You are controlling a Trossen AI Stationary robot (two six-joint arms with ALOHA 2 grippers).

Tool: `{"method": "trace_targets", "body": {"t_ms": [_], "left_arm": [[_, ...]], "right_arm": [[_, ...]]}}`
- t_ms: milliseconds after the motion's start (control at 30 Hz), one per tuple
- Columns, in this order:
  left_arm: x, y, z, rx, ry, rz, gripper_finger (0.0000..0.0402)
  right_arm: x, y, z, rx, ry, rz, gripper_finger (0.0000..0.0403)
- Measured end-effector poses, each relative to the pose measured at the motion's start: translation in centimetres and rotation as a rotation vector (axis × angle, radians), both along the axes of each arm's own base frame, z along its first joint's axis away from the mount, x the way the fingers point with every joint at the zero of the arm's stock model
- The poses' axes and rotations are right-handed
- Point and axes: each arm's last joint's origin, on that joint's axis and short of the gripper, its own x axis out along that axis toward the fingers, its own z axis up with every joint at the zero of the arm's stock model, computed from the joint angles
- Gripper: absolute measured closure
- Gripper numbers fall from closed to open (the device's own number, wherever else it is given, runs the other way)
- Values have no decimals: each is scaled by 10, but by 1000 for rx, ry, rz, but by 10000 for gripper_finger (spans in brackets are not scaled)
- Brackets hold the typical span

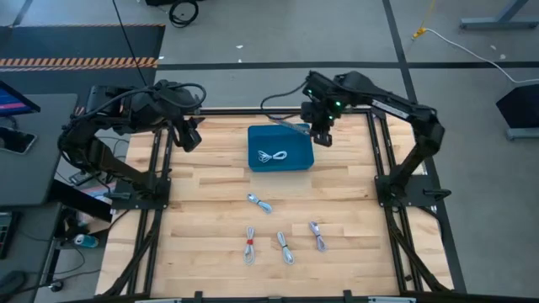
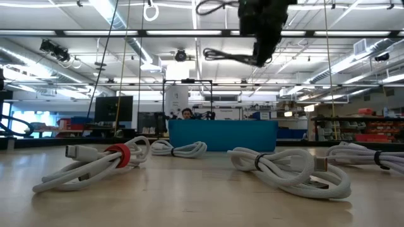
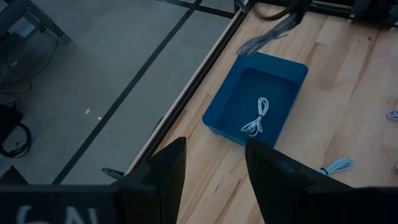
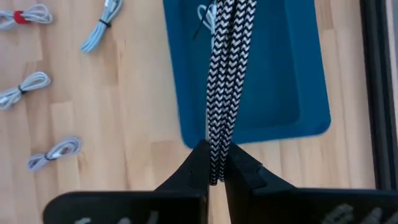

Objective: Pick and place USB-C Cables
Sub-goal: Put the gray charger cable into the blue bin

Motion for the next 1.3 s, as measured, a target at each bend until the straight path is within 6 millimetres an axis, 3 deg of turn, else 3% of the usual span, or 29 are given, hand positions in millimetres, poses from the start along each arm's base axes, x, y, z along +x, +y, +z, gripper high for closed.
{"method": "trace_targets", "body": {"t_ms": [267, 700, 1000, 1300], "left_arm": [[0, 0, 0, 0, 0, 0, 230], [0, 0, 0, 0, 0, 0, 230], [0, 0, 0, -1, 0, 0, 230], [0, 0, 0, -1, 0, 0, 230]], "right_arm": [[27, -35, -46, 99, 6, 50, 377], [55, -49, -109, 191, 106, 151, 377], [58, -50, -114, 144, 125, 155, 377], [60, -50, -115, -32, 215, 191, 377]]}}
